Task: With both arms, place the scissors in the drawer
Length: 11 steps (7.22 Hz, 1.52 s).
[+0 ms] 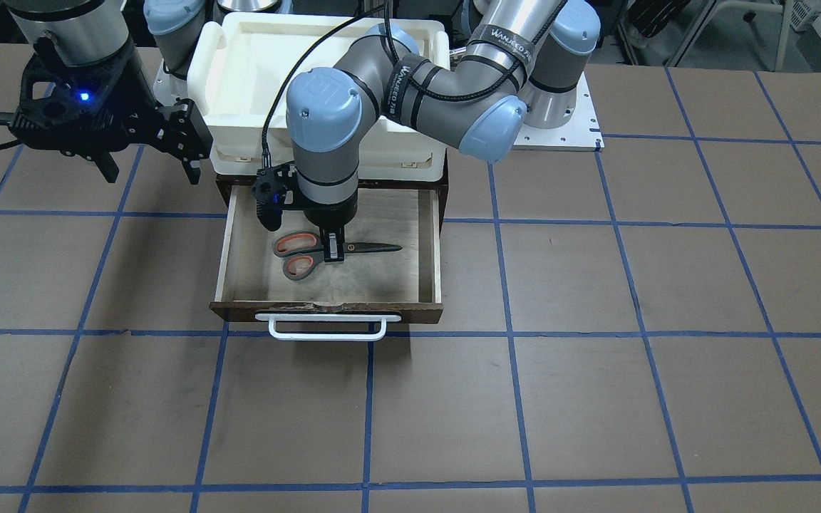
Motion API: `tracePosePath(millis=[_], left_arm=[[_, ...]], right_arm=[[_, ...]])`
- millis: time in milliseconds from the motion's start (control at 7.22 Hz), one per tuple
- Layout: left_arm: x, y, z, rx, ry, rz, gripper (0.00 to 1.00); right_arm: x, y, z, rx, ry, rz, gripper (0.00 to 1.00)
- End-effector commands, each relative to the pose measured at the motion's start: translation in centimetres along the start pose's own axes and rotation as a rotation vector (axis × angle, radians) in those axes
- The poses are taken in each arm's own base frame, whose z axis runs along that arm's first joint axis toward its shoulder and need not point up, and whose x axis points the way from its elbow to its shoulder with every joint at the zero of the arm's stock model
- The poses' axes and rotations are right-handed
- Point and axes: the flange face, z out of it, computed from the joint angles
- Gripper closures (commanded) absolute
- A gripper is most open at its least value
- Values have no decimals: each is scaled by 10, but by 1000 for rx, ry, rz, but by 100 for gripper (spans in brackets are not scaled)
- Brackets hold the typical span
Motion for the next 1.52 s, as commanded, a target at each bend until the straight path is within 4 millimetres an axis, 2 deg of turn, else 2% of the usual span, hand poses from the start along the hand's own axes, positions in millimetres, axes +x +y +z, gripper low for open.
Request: tracePosePath(millis=[0, 138, 277, 554, 692, 831, 969, 1108, 1385], left_arm=[[0, 1, -6, 7, -9, -2, 4], [-1, 4, -19, 18, -28, -5, 2], [-12, 14, -33, 22, -42, -29, 1], [-22, 24, -38, 18, -58, -47, 1], [-32, 33, -54, 33, -84, -35, 1], [-52, 54, -82, 41, -93, -81, 1], [-58, 70, -118, 32, -88, -136, 1], [-65, 87, -144, 40, -98, -221, 1], [-73, 120, -164, 58, -113, -471, 0]], right_arm=[[0, 0, -1, 2, 0, 1, 0], [0, 0, -1, 4, 0, 21, 0], [0, 0, -1, 2, 0, 30, 0], [0, 0, -1, 2, 0, 30, 0], [0, 0, -1, 2, 0, 30, 0], [0, 0, -1, 4, 0, 30, 0], [0, 0, -1, 2, 0, 30, 0], [0, 0, -1, 2, 0, 30, 0], [0, 0, -1, 2, 0, 30, 0]])
